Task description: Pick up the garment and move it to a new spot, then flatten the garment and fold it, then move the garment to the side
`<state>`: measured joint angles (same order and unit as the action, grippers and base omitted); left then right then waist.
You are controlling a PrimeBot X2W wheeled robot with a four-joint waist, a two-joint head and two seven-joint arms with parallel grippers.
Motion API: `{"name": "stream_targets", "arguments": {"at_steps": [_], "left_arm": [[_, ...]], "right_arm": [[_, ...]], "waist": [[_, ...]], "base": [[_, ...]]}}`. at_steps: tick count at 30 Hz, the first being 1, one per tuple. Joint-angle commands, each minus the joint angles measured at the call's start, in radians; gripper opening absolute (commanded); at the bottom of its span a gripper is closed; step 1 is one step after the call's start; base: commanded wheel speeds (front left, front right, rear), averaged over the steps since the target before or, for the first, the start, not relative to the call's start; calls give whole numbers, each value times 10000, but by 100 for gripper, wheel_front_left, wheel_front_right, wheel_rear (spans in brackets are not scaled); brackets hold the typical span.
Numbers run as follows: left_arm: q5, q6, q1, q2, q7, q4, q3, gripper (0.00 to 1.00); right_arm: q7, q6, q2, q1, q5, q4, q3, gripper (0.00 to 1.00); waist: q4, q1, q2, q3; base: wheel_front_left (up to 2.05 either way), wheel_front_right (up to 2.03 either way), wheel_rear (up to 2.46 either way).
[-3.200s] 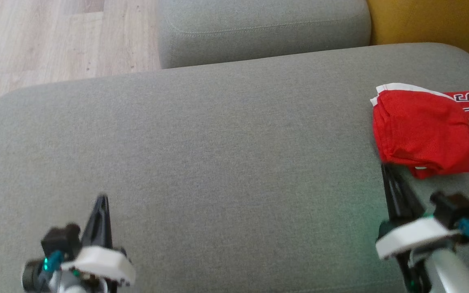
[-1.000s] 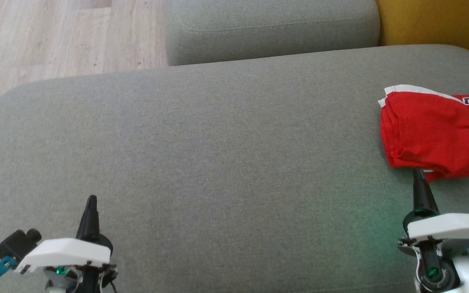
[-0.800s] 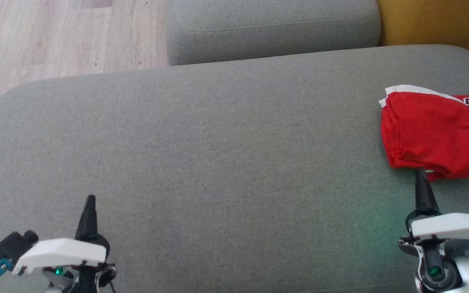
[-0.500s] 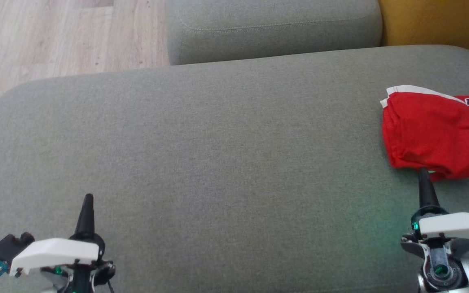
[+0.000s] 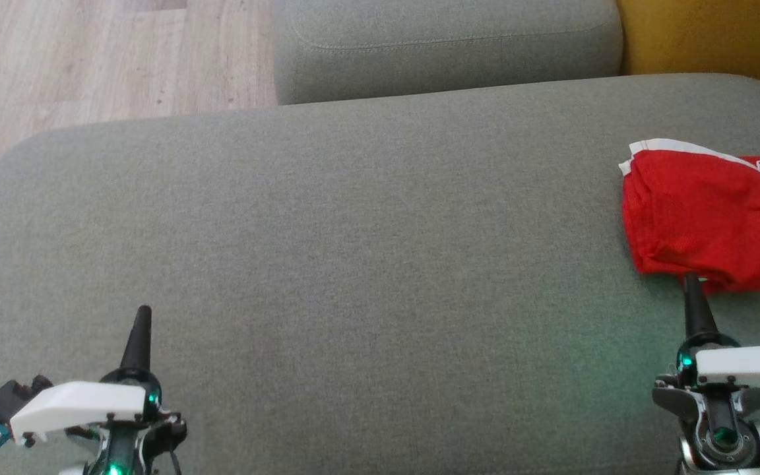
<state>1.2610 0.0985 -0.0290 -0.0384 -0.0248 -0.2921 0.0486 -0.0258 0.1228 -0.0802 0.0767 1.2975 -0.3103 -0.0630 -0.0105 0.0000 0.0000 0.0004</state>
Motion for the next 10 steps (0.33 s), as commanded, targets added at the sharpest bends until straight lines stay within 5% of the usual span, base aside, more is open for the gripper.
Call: {"name": "stream_targets", "arguments": {"at_steps": [1, 10], "left_arm": [[305, 100, -583, -105, -99, 378, 364, 0], [1253, 167, -646, -109, -334, 404, 451, 0]], "right_arm": [[-93, 63, -29, 362, 302, 420, 74, 0], [-329, 68, 69, 347, 1139, 490, -103, 0]], "waist": [[6, 0, 0, 2], [35, 0, 0, 9]], "base": [[0, 0, 0], [0, 0, 0]]}}
